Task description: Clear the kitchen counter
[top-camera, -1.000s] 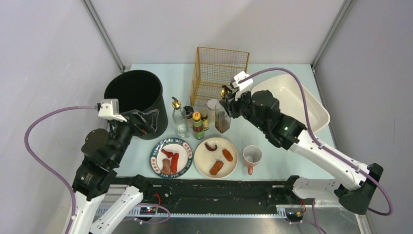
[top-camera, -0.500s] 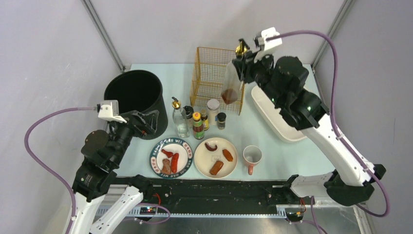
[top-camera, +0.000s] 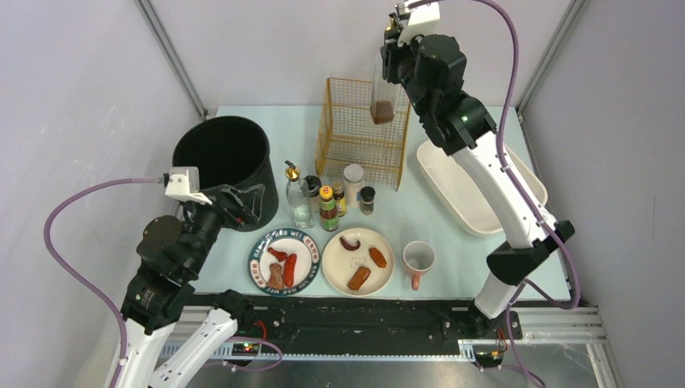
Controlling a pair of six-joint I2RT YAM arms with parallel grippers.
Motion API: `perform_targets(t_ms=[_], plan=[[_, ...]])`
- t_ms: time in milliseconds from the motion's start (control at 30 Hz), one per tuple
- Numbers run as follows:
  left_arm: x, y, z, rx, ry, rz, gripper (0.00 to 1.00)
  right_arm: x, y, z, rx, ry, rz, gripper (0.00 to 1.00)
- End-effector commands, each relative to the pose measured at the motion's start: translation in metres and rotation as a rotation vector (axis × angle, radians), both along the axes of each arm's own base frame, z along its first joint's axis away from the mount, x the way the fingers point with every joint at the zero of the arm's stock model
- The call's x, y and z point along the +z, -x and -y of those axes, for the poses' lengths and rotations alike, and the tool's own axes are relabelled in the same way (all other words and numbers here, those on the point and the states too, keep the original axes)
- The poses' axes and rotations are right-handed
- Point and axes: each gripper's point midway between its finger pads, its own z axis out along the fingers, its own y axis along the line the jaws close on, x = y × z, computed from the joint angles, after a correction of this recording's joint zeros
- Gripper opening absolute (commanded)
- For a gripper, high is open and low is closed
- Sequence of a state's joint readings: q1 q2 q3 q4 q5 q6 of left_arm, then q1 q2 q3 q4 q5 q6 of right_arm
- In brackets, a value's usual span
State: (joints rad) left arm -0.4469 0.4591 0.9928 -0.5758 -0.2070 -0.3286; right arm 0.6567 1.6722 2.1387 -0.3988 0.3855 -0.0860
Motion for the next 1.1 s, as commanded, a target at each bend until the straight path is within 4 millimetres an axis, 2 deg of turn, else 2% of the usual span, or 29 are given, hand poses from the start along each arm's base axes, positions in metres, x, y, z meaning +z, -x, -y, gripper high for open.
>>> perform_targets(t_ms=[0, 33, 67, 100, 200, 567, 833, 1067], plan=[[0.002, 0.001, 0.002, -0.014, -0.01, 0.022, 0.98, 0.088, -0.001, 0.033, -0.099, -0.099, 0.235, 0.0], [0.001, 0.0, 0.002, -0.013, -0.011, 0.019, 0.98, 0.083, -0.011, 0.029, -0.108, -0.087, 0.23, 0.0], [0.001, 0.0, 0.002, -0.014, -0.012, 0.017, 0.98, 0.093, -0.012, 0.034, -0.124, -0.091, 0.258, 0.0], [0.0, 0.0, 0.002, -0.014, -0.013, 0.015, 0.98, 0.088, -0.02, 0.03, -0.128, -0.081, 0.257, 0.0], [-0.001, -0.001, 0.001, -0.01, -0.014, 0.015, 0.98, 0.093, -0.031, 0.036, -0.154, -0.093, 0.291, 0.0], [0.004, 0.003, 0.002, -0.019, -0.002, 0.029, 0.98, 0.078, -0.076, 0.037, -0.198, -0.114, 0.312, 0.0], [0.001, 0.006, 0.006, -0.043, 0.017, 0.024, 0.98, 0.054, -0.101, 0.039, -0.216, -0.127, 0.267, 0.0], [0.001, 0.008, 0.005, -0.045, 0.025, 0.028, 0.98, 0.032, -0.118, 0.034, -0.222, -0.123, 0.234, 0.0]])
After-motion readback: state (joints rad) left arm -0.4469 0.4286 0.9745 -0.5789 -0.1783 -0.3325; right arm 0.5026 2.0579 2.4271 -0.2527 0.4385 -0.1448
